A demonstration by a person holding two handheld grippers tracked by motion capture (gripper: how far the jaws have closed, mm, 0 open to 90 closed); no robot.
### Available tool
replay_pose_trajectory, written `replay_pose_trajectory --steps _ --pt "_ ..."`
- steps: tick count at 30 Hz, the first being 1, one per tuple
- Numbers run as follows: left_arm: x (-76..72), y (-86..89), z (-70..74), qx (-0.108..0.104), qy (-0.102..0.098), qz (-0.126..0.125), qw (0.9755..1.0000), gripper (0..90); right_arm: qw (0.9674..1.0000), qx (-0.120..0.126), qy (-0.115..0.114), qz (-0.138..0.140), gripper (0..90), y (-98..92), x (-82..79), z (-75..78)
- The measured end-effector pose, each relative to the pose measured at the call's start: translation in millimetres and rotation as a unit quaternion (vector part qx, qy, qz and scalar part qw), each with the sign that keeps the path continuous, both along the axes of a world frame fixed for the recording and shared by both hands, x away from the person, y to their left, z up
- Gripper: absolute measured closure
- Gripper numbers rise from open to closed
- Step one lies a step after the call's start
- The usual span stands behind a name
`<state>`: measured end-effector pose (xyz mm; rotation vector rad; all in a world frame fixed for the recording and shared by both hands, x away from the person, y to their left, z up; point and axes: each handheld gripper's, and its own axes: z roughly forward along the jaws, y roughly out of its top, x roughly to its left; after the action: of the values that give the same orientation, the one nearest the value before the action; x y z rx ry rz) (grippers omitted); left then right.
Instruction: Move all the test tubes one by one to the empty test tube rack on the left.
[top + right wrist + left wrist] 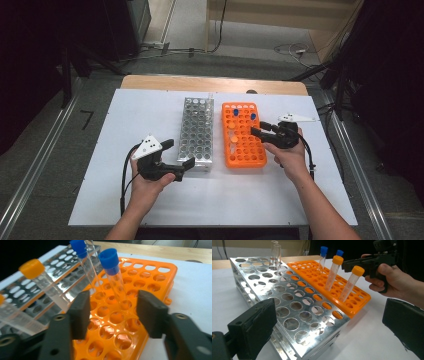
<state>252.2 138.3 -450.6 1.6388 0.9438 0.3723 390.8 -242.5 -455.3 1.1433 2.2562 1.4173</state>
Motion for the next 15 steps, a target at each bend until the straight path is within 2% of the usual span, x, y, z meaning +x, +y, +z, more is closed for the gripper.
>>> replay_pose_trajectory --steps 3,7,13,15 --pt "0.3 -0.2 -0.6 0.003 0.002 0.001 1.0 0.0 0.9999 -0.016 0.001 -0.005 54.9 6.7 5.9 -4.0" --pt "0.7 -0.3 -0.7 0.002 0.002 0.002 1.0 0.0 0.9993 -0.033 0.01 -0.015 57.7 13.8 14.7 -9.3" --pt "1.0 -0.4 -1.7 0.002 0.006 0.001 1.0 0.0 0.998 -0.06 -0.001 -0.021 63.2 23.2 20.2 -13.9" --pt "1.0 -0.5 -1.6 0.003 0.007 0.001 1.0 0.0 0.9972 -0.069 -0.012 -0.024 65.2 25.0 20.8 -14.4"
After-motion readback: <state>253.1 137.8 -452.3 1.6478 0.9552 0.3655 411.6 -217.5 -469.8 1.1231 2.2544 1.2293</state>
